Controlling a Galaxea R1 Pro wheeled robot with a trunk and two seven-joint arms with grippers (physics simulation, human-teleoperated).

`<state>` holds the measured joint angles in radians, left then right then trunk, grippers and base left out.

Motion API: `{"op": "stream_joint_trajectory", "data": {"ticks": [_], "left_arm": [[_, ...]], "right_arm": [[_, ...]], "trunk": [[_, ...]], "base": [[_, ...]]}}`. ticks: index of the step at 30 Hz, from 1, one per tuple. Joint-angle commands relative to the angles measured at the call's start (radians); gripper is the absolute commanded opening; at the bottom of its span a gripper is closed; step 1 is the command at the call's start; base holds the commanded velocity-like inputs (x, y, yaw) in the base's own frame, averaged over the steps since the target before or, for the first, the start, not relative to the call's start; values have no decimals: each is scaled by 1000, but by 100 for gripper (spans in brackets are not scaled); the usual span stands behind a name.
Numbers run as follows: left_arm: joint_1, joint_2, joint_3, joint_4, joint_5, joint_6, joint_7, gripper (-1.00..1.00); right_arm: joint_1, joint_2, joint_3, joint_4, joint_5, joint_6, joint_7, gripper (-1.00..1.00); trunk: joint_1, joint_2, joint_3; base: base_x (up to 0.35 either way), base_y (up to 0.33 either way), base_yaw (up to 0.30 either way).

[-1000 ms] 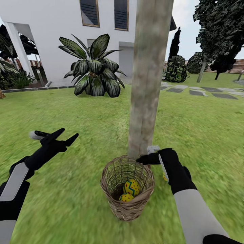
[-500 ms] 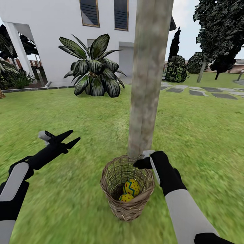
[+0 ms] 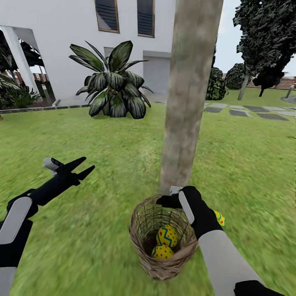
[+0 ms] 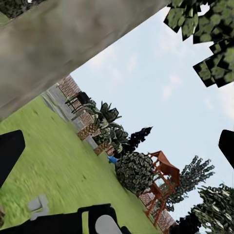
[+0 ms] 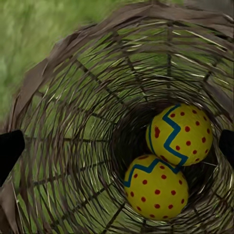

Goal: Take the three Easter eggs out of the wicker basket on the lawn in the garden, then place them on the lawn next to a single tree (choose any tree) so that all three eggs are next to the same tree and none are left in the basket.

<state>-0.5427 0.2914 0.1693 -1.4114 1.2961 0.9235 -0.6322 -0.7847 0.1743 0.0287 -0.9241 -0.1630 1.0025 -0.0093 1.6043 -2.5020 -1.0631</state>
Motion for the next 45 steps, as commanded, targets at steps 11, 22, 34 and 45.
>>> {"op": "stream_joint_trajectory", "data": {"ticks": [11, 22, 34, 45], "left_arm": [[0, 0, 1, 0, 0, 5, -3, 100], [0, 0, 1, 2, 0, 5, -1, 100], [0, 0, 1, 3, 0, 5, -1, 100], [0, 0, 2, 3, 2, 5, -1, 100]], "right_arm": [[-1, 0, 28, 31, -7, 0, -89, 100], [-1, 0, 31, 125, -75, -14, -241, 100], [-1, 0, 32, 140, -217, -41, -349, 100], [-19, 0, 32, 318, -221, -43, -344, 100]], "trunk": [[0, 0, 4], [0, 0, 5], [0, 0, 5], [0, 0, 5]], "base": [[193, 187, -202], [4, 3, -4], [0, 0, 0], [0, 0, 0]]}}
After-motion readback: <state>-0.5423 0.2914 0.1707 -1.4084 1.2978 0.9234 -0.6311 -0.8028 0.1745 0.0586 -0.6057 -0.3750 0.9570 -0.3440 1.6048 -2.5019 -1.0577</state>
